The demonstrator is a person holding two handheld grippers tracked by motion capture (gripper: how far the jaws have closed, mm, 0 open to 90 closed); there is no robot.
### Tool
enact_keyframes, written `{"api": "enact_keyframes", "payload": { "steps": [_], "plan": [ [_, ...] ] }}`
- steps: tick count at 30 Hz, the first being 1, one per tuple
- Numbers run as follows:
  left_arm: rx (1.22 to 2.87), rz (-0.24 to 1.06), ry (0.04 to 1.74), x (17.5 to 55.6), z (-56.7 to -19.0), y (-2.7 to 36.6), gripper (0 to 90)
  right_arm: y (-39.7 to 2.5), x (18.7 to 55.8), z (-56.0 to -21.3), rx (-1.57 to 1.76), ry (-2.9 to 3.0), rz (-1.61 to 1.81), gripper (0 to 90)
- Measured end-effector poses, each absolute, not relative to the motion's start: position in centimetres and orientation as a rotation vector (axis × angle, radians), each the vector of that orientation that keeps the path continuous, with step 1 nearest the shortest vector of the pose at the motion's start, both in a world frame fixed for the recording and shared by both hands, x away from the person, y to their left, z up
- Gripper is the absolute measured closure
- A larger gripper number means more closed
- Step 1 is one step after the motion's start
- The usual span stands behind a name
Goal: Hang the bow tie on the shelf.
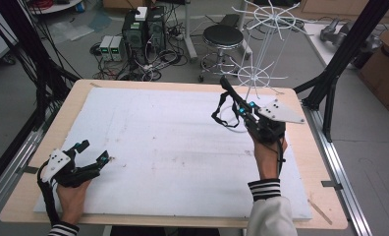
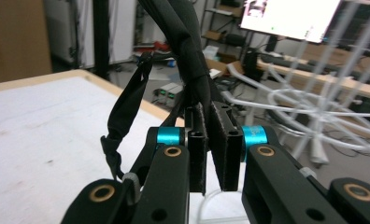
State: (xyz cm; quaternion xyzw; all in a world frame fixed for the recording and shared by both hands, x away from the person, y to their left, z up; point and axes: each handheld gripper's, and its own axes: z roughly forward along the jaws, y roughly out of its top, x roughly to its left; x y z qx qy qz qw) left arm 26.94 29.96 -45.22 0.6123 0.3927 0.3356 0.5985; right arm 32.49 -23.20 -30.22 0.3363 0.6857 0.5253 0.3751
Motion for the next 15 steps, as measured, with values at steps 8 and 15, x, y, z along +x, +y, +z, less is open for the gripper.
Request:
{"api": "enact_keyframes", "payload": {
  "steps": [8, 15],
  "plan": [
    [1.422, 0.780, 0.909, 26.9, -45.2, 30.0, 15.8, -24.7, 32.3, -29.5, 0.910, 1.670, 1.332, 85.0],
    [1.421, 0.779, 0.909, 26.9, -45.2, 30.0, 15.8, -26.4, 32.5, -29.1, 0.949, 1.618, 1.312, 85.0]
  ]
}}
